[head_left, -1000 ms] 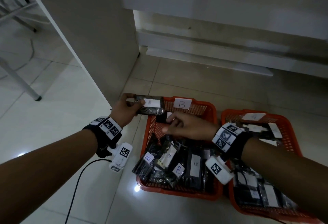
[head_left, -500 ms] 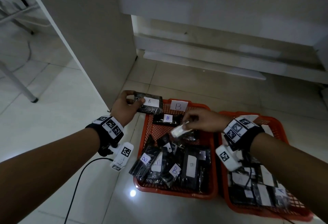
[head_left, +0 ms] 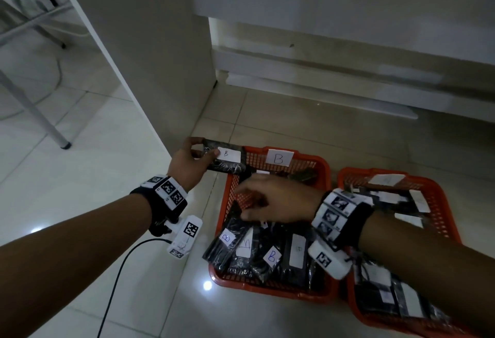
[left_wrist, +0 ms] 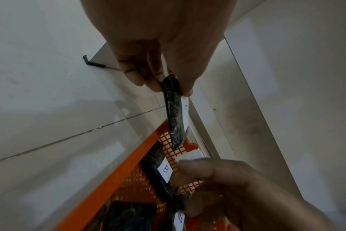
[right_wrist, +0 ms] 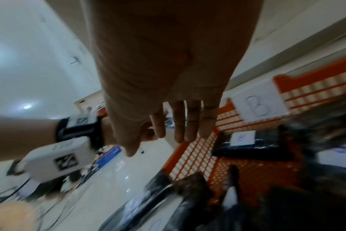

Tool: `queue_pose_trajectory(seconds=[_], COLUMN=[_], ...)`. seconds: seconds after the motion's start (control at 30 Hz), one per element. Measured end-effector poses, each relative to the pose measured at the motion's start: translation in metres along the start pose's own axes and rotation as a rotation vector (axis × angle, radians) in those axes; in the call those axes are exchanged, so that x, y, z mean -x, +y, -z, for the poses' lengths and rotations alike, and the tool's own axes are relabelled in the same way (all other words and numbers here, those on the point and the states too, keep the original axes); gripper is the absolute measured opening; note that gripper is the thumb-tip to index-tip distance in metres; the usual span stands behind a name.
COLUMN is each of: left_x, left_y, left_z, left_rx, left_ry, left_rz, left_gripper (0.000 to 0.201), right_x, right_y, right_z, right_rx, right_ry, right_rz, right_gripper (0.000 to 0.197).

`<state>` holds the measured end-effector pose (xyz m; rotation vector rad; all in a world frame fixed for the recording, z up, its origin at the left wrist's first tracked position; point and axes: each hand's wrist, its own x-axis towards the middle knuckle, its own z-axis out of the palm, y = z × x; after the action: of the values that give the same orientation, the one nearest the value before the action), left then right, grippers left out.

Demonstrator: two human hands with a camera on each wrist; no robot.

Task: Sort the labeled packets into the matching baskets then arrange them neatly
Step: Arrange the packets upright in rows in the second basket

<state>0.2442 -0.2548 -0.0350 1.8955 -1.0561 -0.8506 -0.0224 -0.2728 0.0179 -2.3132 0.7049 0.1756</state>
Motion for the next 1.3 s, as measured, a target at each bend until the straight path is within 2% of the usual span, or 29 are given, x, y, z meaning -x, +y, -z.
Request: queue_pose_trajectory(seconds=[0.1, 0.2, 0.33, 0.47, 0.57, 0.63, 0.73, 0.8, 0.83, 0.9, 0.97, 1.03, 1.13, 1.2, 1.3], left_x=[0.0, 0.001, 0.001, -0.001, -0.004, -0.005, -0.006, -0.003, -0.001, 0.003, 0.004, 0.002, 0.0, -0.001, -0.002], left_y=[0.0, -0.003, -0.006, -0.001, 0.004, 0.006, 0.004, 0.001, 0.0, -0.002, -0.006, -0.008, -0.009, -0.007, -0.004], left_z=[0.0, 0.0, -0.001, -0.001, 0.002, 0.002, 0.001, -0.002, -0.003, -0.004, -0.003, -0.002, -0.001, 0.0, -0.003], left_rx=[-0.011, -0.023, -0.03, -0.018, -0.001, 0.01, 0.007, 0.02, 0.023, 0.014, 0.008, 0.004, -0.002, -0.004, 0.013], left_ry=[-0.001, -0.012, -0.028, -0.053, -0.05, -0.044, -0.045, -0.059, -0.065, -0.078, -0.081, -0.073, -0.071, -0.073, -0.082], left_rz=[-0.015, -0.018, -0.029, -0.03, -0.037, -0.041, -0.035, -0.031, -0.035, -0.046, -0.046, -0.041, -0.042, -0.05, -0.062], left_gripper=[0.048, 0.05, 0.051, 0.055, 0.057, 0.052, 0.046, 0.045, 0.044, 0.042, 0.042, 0.042, 0.042, 0.042, 0.043], right_x=[-0.015, -0.024, -0.022, -0.006, 0.014, 0.03, 0.045, 0.045, 0.042, 0.027, 0.006, -0.017, -0.045, -0.056, -0.062], right_y=[-0.025, -0.028, -0.026, -0.015, 0.015, 0.048, 0.085, 0.089, 0.084, 0.073, 0.054, 0.037, 0.025, 0.03, 0.039], right_z=[-0.029, -0.046, -0.049, -0.017, 0.028, 0.047, 0.05, 0.044, 0.042, 0.034, 0.024, 0.014, -0.004, -0.015, -0.016], right_rx=[0.104, 0.136, 0.017, -0.189, -0.241, -0.143, 0.024, 0.145, 0.235, 0.411, 0.357, 0.21, 0.178, 0.18, 0.074], right_ry=[-0.122, -0.109, -0.097, -0.104, -0.117, -0.075, -0.109, -0.139, -0.124, -0.001, 0.055, -0.041, -0.176, -0.179, -0.148], right_rz=[0.091, 0.055, -0.015, -0.024, -0.186, -0.343, -0.521, -0.563, -0.535, -0.406, -0.299, -0.312, -0.361, -0.372, -0.428], right_gripper=[0.074, 0.058, 0.042, 0.024, 0.021, 0.015, 0.01, 0.008, 0.011, 0.015, 0.015, 0.027, 0.041, 0.036, 0.016])
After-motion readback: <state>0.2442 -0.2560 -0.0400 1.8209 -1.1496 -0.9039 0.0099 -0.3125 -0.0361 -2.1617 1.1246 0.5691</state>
